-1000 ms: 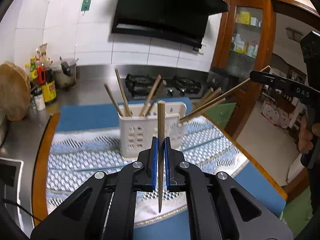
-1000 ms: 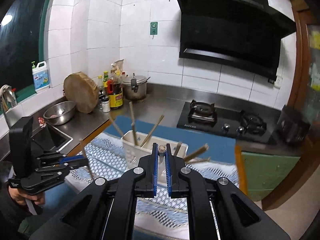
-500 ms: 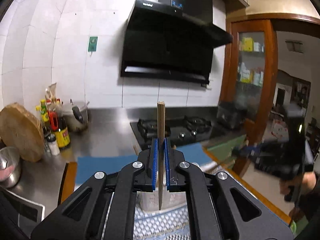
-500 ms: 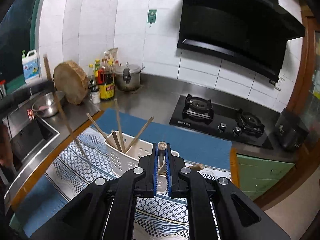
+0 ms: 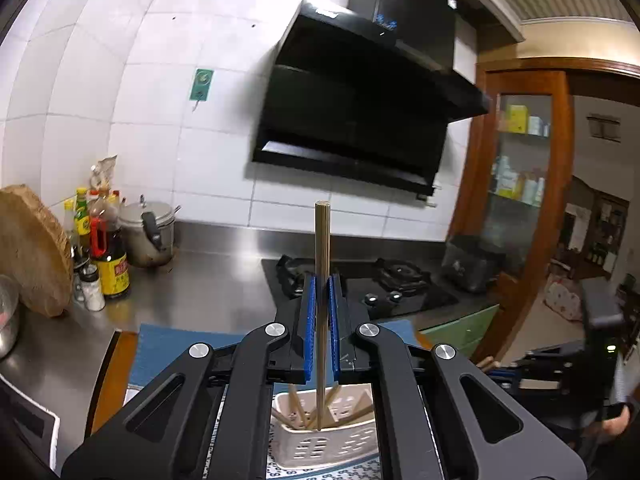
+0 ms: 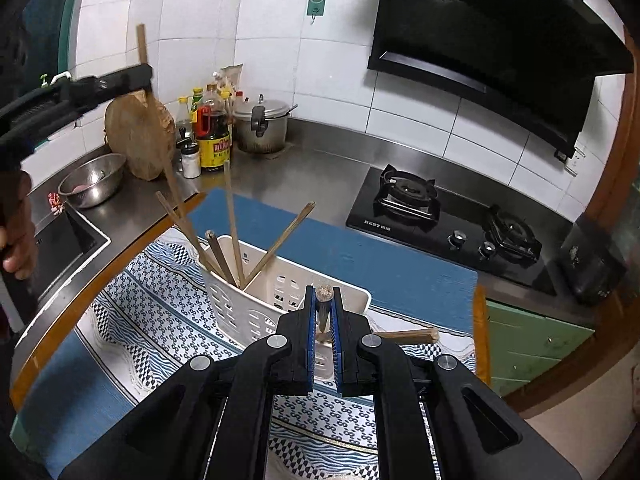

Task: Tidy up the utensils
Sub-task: 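Lift both held chopsticks and carry them over the white holder, then drop the left gripper's chopstick into the holder and open it while the right gripper releases its own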

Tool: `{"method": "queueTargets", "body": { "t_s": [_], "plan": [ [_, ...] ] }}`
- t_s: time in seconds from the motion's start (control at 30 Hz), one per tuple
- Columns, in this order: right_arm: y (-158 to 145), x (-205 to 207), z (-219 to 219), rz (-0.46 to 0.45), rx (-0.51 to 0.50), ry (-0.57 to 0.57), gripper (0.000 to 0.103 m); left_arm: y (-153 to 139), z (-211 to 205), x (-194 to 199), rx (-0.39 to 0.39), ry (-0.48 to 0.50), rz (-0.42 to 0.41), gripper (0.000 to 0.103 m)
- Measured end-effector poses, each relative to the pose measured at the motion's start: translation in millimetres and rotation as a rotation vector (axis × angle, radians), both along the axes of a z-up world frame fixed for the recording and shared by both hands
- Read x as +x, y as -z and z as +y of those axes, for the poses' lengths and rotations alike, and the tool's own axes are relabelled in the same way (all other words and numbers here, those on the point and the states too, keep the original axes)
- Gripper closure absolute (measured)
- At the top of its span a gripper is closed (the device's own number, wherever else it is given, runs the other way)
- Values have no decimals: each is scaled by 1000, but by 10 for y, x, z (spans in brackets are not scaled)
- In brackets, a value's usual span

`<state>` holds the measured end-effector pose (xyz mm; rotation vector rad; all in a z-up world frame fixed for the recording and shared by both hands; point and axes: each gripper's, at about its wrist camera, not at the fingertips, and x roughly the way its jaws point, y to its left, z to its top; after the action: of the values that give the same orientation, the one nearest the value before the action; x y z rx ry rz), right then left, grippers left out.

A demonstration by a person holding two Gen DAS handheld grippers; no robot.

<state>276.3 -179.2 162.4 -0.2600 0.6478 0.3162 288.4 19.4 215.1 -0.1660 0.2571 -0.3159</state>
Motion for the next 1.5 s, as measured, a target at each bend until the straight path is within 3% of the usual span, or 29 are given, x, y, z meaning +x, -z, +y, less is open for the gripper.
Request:
{"method": "queueTargets", "body": {
  "t_s": [0.47,0.87,1.03,1.17,1.37,1.5],
  "plan": [
    [104,69,46,9,-1,-11,96,74,63,122,-25,-19,-55,98],
    [182,84,38,24,5,-12,95,278,14,296,-27,-10,-4,97],
    [139,33,-3,8,16,-6,83,419,9,341,-12,4,41,97],
    [77,-30,-50,-13,36,2,68,510,10,376,2,12,78,97],
    [45,-136,-97,-31,53,3,57,572,-11,301,33,12,96,93],
    [28,-272,-110,-43,71,-2,42,583,8,190,37,1,100,74]
  ]
}}
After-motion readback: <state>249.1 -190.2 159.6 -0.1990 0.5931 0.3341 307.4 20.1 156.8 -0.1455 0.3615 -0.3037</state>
